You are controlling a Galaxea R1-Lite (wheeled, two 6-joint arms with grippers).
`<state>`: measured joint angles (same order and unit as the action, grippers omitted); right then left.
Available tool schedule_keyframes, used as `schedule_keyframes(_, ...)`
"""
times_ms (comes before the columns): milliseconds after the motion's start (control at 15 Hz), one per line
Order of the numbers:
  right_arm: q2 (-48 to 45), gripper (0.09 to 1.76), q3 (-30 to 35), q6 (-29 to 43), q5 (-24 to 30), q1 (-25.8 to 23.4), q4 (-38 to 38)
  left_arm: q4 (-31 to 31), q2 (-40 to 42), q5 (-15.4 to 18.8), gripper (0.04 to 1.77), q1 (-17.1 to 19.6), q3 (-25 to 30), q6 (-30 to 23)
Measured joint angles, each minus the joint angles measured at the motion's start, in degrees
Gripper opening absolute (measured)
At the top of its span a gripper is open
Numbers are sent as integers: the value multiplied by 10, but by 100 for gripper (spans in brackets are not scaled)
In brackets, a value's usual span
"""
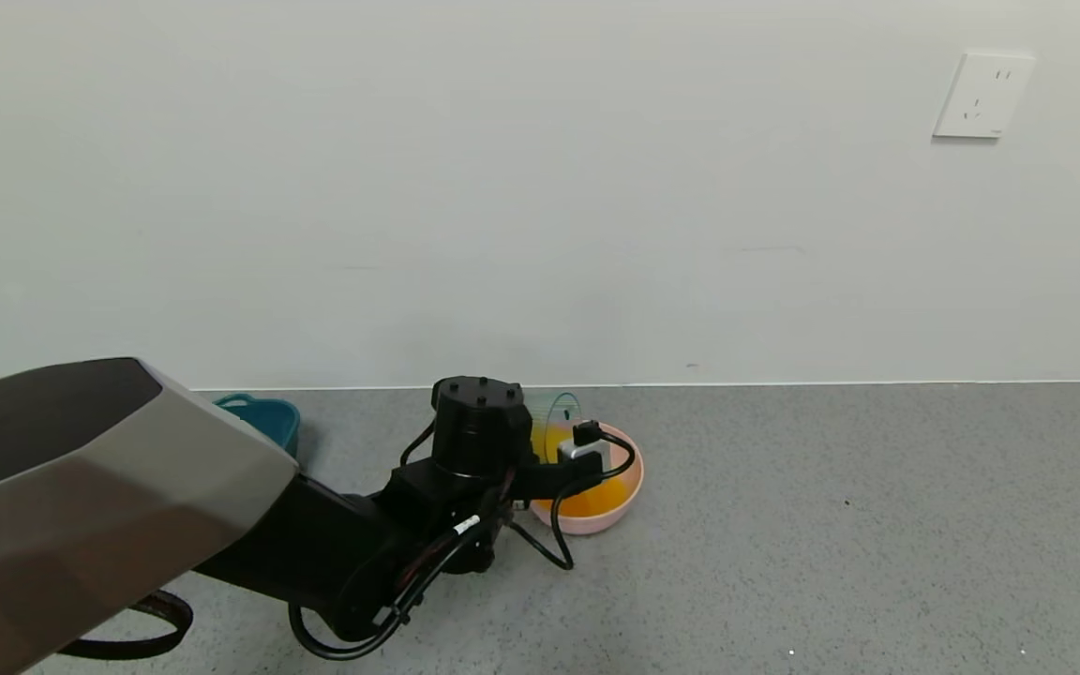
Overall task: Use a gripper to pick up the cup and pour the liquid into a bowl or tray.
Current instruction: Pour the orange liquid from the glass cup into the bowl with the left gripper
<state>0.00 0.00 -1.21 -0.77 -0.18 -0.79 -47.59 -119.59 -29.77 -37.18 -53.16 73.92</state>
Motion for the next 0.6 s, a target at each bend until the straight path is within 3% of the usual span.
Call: schedule_keyframes(600, 0, 171, 0, 0, 0, 0, 0, 11, 5, -13, 128, 0, -24, 63)
